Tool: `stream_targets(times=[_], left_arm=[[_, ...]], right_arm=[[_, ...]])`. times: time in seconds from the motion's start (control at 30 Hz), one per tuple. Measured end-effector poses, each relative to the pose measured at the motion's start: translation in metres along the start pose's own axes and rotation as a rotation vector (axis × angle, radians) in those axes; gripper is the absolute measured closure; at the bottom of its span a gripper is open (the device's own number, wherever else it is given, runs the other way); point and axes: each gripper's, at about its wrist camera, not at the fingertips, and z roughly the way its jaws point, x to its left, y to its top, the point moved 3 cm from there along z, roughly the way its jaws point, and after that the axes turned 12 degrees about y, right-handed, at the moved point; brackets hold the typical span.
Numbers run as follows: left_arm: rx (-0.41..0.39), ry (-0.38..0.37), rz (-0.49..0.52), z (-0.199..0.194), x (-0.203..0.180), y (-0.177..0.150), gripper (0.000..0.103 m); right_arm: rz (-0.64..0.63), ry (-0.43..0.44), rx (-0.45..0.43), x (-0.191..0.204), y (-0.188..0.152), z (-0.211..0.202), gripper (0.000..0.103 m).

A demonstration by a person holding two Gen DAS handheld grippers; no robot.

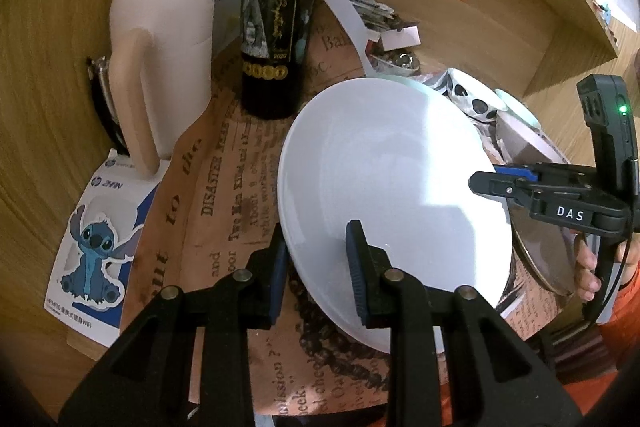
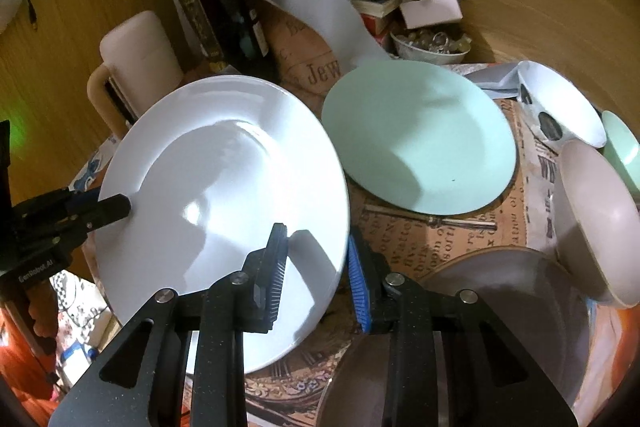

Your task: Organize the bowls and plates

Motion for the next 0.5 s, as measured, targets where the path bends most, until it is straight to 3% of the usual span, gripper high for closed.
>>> stream_targets(times=[0.5], left_arm=[[-0.071,-0.037,0.033,-0.014,-0.028,0.015,0.075]], right_arm=[[0.032,-0.021,-0.091,-0.015,-0.002,-0.039,0.076]])
